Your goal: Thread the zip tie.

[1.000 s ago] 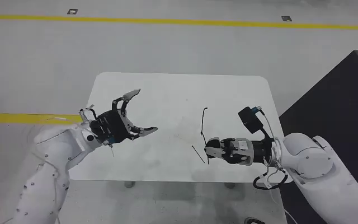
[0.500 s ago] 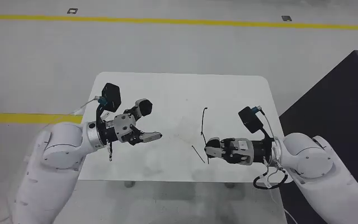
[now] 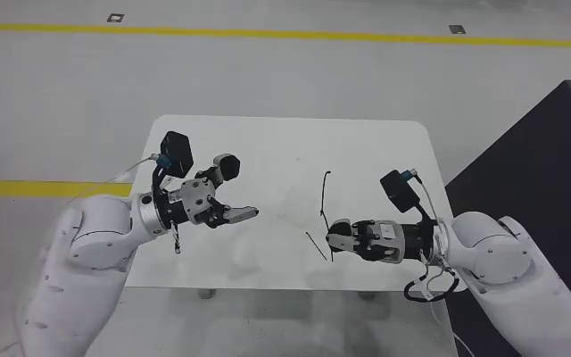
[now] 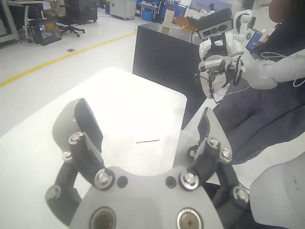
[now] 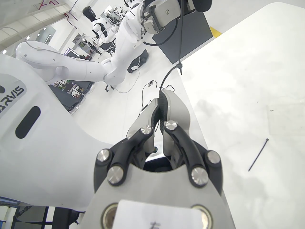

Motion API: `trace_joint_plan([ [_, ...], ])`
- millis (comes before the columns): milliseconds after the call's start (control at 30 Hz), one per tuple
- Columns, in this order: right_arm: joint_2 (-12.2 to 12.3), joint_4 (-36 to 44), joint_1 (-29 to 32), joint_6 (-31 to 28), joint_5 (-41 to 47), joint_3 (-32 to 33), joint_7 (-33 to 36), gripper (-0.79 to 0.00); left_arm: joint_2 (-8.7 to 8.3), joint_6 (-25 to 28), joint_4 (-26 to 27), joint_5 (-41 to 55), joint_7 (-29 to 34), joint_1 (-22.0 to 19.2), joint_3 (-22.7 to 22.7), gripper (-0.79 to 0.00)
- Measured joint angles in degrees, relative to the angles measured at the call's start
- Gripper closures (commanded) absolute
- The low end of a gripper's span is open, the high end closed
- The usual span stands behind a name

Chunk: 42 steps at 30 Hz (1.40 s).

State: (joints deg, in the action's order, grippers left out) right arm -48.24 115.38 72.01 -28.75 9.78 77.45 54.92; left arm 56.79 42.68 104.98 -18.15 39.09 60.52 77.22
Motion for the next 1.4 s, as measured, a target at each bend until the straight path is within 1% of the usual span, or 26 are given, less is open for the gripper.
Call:
trace_joint_plan([
  [200, 0.0, 0.0, 0.0, 0.0, 0.0, 0.0, 0.0, 0.0, 0.01, -0.2, 0.0, 0.5, 0.1, 0.3, -0.4, -0.785],
  [300, 0.0, 0.0, 0.0, 0.0, 0.0, 0.0, 0.0, 0.0, -0.06, -1.7, -0.2, 4.5, 2.4, 0.9, -2.0, -0.785],
  [367, 0.0, 0.0, 0.0, 0.0, 0.0, 0.0, 0.0, 0.0, -0.18, -3.0, -0.1, 5.3, 4.7, 0.9, -2.9, -0.785],
  [433, 0.0, 0.0, 0.0, 0.0, 0.0, 0.0, 0.0, 0.0, -0.19, -3.9, 0.2, 5.1, 5.9, 1.0, -3.9, -0.785],
  [600, 0.0, 0.0, 0.0, 0.0, 0.0, 0.0, 0.0, 0.0, 0.13, -5.3, 0.7, 4.1, 5.2, 1.3, -7.0, -0.785],
  [700, 0.0, 0.0, 0.0, 0.0, 0.0, 0.0, 0.0, 0.0, 0.29, -5.4, 0.8, 1.4, 6.1, 0.4, -8.8, -0.785],
  [1167, 0.0, 0.0, 0.0, 0.0, 0.0, 0.0, 0.0, 0.0, 0.31, -5.5, 0.8, 1.3, 6.0, 0.4, -8.9, -0.785],
  [1300, 0.0, 0.0, 0.0, 0.0, 0.0, 0.0, 0.0, 0.0, 0.73, -7.6, 2.9, 4.1, 2.2, 2.0, -10.6, -0.785],
  [1400, 0.0, 0.0, 0.0, 0.0, 0.0, 0.0, 0.0, 0.0, 1.19, -10.6, 4.1, 1.4, -2.2, 2.6, -11.8, -0.785],
])
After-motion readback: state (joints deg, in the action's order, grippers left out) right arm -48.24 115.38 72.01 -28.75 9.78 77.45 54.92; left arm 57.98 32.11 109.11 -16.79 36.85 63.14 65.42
